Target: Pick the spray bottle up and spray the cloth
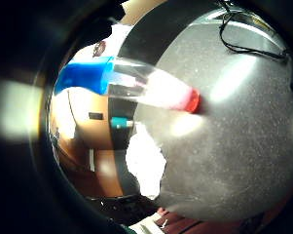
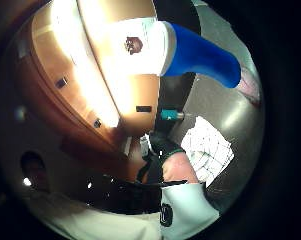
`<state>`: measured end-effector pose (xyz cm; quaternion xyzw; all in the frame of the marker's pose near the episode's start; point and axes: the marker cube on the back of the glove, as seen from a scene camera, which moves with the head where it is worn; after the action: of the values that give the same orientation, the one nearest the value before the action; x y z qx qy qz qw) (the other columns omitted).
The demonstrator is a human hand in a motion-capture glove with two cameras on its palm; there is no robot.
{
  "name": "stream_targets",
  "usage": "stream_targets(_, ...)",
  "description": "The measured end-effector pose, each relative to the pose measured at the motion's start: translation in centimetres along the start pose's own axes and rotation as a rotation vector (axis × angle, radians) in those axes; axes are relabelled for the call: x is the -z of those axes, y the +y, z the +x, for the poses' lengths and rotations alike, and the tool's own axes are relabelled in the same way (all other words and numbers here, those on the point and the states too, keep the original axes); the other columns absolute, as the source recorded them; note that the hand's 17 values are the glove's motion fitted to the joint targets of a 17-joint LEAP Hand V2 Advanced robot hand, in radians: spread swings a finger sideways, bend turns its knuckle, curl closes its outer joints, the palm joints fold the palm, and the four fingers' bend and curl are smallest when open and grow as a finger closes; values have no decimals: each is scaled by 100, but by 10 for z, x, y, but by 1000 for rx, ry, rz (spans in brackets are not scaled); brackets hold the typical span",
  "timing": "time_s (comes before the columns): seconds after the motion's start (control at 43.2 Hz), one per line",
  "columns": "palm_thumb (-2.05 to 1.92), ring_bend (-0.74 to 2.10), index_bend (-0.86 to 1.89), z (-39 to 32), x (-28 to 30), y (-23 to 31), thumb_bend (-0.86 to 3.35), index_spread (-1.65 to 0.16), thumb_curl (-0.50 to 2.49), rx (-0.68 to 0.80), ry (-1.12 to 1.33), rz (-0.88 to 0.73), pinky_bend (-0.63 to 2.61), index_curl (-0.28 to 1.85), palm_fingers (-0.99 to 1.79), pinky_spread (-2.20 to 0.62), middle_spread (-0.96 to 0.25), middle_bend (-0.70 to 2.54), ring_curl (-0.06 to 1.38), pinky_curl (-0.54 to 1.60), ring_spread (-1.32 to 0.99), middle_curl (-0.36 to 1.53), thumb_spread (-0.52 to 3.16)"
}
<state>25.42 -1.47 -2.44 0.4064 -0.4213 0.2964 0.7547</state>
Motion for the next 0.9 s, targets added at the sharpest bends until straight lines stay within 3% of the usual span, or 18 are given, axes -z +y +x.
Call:
stream_targets(0.648, 58, 46, 11, 3, -26, -53, -3, -35, 39, -30, -3, -32, 48, 19, 17, 14, 0, 24, 30, 35, -1, 35, 91)
stream_targets(0.902, 63, 45, 23, 2, -42, -77, -2, -34, 39, -55, -2, -32, 33, 26, 52, 12, -5, 32, 29, 30, -6, 37, 89)
